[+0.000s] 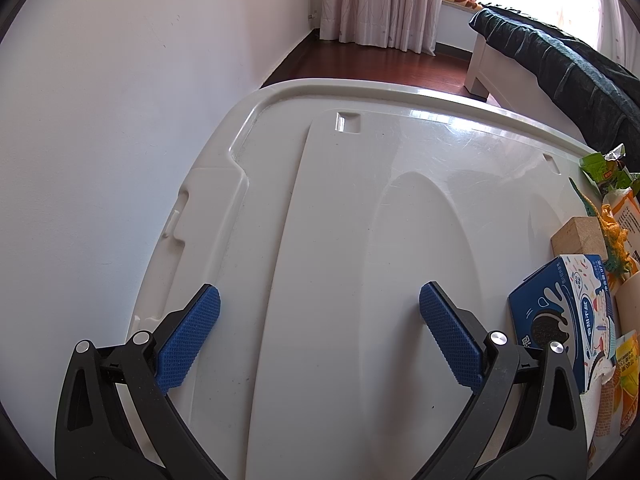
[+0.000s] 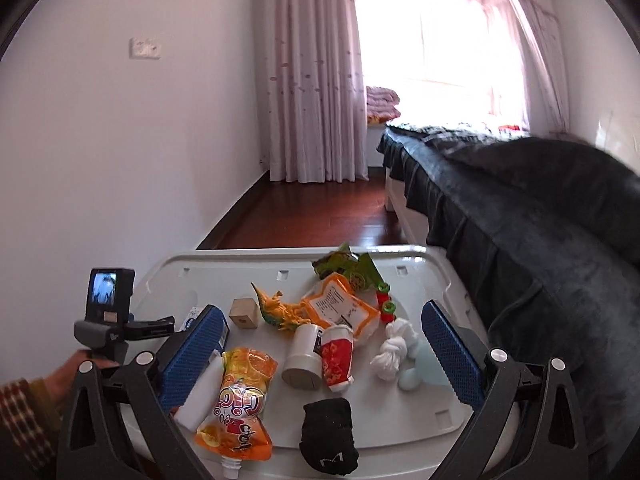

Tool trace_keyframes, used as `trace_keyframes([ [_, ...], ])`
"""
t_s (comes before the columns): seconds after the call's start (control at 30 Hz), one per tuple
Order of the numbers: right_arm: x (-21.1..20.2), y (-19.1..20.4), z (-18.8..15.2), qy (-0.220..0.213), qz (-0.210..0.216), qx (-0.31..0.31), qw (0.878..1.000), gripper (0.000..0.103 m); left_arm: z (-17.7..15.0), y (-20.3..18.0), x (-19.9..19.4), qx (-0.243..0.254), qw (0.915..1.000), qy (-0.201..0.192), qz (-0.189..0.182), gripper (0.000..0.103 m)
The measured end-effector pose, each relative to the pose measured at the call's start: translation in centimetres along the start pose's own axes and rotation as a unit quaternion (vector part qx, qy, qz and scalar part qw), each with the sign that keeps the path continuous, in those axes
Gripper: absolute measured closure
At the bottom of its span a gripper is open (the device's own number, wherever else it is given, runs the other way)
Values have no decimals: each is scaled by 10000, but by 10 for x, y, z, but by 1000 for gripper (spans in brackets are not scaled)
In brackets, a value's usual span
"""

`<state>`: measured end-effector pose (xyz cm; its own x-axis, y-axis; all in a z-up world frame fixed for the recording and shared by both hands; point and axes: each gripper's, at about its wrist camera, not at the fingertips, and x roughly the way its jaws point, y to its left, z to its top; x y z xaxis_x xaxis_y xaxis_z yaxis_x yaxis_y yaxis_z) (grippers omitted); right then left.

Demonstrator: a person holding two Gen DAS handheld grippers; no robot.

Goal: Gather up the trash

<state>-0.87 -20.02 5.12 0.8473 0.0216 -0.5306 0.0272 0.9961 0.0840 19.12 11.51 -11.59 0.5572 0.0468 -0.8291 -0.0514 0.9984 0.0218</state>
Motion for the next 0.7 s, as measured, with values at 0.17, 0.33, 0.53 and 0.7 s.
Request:
trace_keyframes([
  [0.17,3,-16,-3,64,-57,188,9998,5,0,0,-1,-3,10000,-3,-2,6],
  [0.33,4,-14,-7,48,-186,57,9998,5,0,0,-1,-7,10000,-4,-8,6],
  [0.53,5,-6,-9,4,-305,-182,9994,5,-1,1,-3,64,10000,37,-58,6],
  [0.7,6,-4,-10,-18,-336,-249,9991,5,0,4,-12,-34,10000,23,-77,7],
])
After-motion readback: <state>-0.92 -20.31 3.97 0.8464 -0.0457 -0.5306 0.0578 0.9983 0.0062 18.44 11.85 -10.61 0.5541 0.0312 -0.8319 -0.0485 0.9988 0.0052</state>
